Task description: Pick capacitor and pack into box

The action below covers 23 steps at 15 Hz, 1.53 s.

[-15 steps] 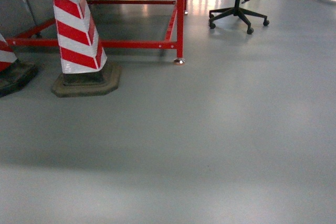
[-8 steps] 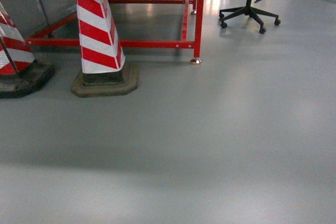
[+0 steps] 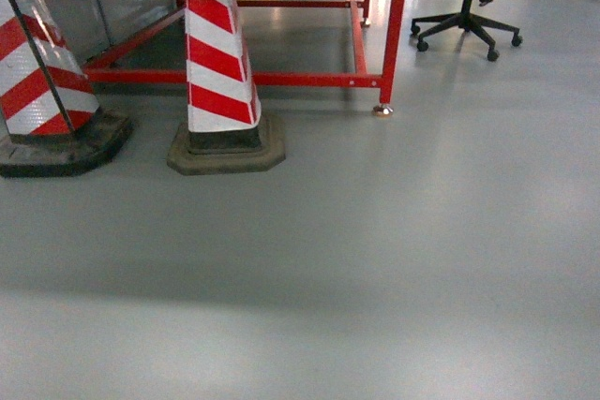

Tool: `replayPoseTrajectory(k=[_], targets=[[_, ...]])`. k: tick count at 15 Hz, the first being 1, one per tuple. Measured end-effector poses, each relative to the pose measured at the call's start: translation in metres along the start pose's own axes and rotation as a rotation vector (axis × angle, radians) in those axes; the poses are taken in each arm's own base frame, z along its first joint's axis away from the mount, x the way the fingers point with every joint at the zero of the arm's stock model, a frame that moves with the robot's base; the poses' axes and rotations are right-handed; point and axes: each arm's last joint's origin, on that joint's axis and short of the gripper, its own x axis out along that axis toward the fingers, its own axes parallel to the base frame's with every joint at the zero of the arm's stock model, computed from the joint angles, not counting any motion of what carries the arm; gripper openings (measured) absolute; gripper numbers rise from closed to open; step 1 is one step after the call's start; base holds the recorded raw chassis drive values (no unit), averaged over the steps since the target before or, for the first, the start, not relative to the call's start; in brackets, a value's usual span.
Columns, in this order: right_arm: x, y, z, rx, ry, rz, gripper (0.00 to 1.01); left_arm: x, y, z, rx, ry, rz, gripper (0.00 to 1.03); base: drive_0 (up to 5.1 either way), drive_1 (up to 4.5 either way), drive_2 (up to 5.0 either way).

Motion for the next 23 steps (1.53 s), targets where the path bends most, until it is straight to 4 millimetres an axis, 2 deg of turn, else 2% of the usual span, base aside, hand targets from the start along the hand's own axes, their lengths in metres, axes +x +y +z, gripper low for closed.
replayPoseTrajectory(k=[9,15,23], targets=[[0.0000,0.0000,0.0001,0.000,-0.002,0.000,0.98,0.0000,0.0000,-0.0003,0.000,0.003,-0.001,0.43,-4.9,2.48,2.5],[0.0000,0.0001,-0.0001,0.000,0.002,0.003,0.98,0.0000,0.0001,0.0000,0.000,0.000,0.002,0.43,0.0,0.00,0.0],[0.0000,0.0000,0.0000,0.000,0.000,0.001,0.98,0.0000,0.0000,-0.0001,0.000,0.001,0.000,0.43,0.0,4.11,-4.2]])
